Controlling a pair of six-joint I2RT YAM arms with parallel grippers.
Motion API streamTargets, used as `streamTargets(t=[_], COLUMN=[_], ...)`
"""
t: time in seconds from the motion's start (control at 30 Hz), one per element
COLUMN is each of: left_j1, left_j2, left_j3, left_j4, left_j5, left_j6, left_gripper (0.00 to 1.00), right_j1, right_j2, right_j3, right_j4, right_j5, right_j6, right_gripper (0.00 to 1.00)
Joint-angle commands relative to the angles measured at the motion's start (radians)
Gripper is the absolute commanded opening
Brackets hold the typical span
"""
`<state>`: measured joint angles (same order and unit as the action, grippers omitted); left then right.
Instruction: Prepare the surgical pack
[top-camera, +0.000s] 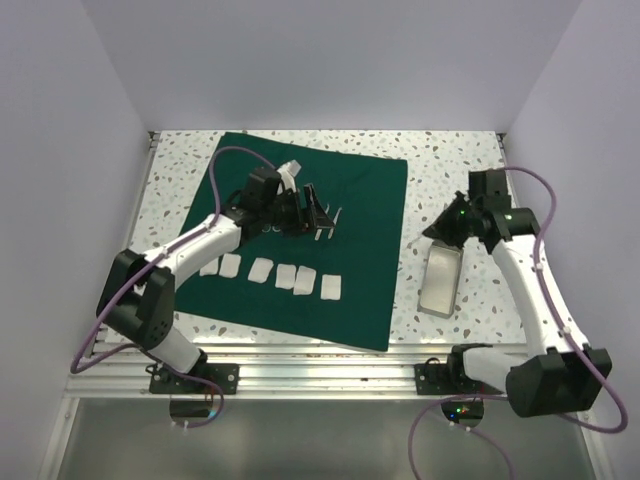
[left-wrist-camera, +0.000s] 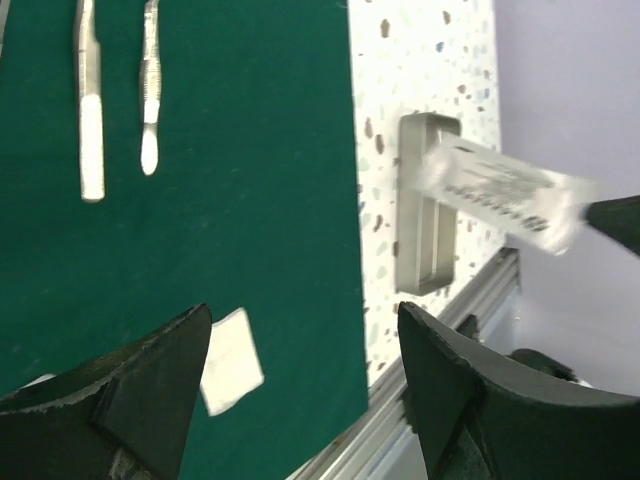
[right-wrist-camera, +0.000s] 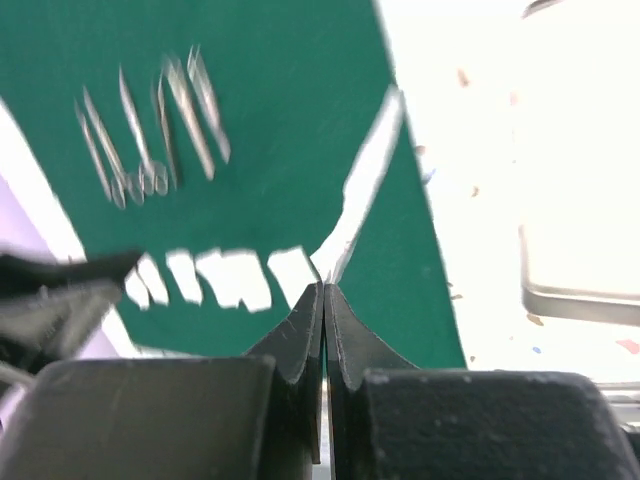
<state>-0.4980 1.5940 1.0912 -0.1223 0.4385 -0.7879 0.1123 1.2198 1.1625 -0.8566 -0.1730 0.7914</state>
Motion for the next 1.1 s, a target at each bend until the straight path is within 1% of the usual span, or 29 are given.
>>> streamTargets(t=[0.0,0.07,0.17,0.23,0.27,0.3,0.43,0.5,0.6,0.7,0.77,0.87,0.97,1.07], left_j1=[0.001,0.001,0.001,0.001,0.001,0.001,0.001,0.003,0.003,0.003,0.003,0.003,0.003,0.003], left_j2=[-0.080,-0.110,-0.147,-0.164,-0.183,-0.192,-0.224,-0.220,-0.221,-0.223,-0.209,-0.180,-0.178,-0.184], left_j3=[-0.017,-0.043,-0.054,-0.063,-0.066,-0.076,-0.122,-0.114,-0.105,-0.103,-0.094,-0.077,-0.079,-0.089], left_j4=[-0.108,-0.122,-0.186,-0.211,-0.229,-0.227,-0.200,-0.220,-0.243,-0.246,-0.246,-0.249,-0.241,-0.244], left_j5=[-0.078,-0.089,-0.121,-0.152,-0.159,-0.162,-0.173,-0.175,-0.173,-0.184,-0.176,-0.155,-0.147,-0.144], left_j6=[0.125,0.167,0.257,0.307,0.318,0.326,0.343,0.351,0.369,0.387,0.389,0.386,0.385,0.385], left_gripper=[0.79,0.79,0.79,0.79,0.79,0.79,0.79,0.79,0.79,0.79,0.80,0.79,0.79,0.79], right_j1=[-0.063,-0.106,-0.111,-0.143,-0.148,-0.149,-0.152,-0.154,-0.161,-0.161,-0.163,-0.166,-0.168,-0.166], right_j2=[-0.101,-0.129,-0.160,-0.161,-0.160,-0.154,-0.132,-0.154,-0.144,-0.149,-0.163,-0.192,-0.256,-0.315], right_j3=[-0.010,-0.032,-0.046,-0.052,-0.057,-0.066,-0.102,-0.129,-0.175,-0.202,-0.231,-0.282,-0.355,-0.402], right_j4=[-0.114,-0.140,-0.163,-0.192,-0.188,-0.168,-0.173,-0.127,-0.085,-0.070,-0.062,-0.062,-0.068,-0.139], right_j5=[0.170,0.208,0.276,0.309,0.305,0.294,0.334,0.345,0.322,0.335,0.348,0.326,0.306,0.297], right_j6=[0.090,0.141,0.198,0.245,0.253,0.256,0.339,0.353,0.376,0.408,0.423,0.445,0.474,0.476], right_gripper=[0.00,0.00,0.00,0.00,0.00,0.00,0.00,0.00,0.00,0.00,0.00,0.00,0.00,0.00])
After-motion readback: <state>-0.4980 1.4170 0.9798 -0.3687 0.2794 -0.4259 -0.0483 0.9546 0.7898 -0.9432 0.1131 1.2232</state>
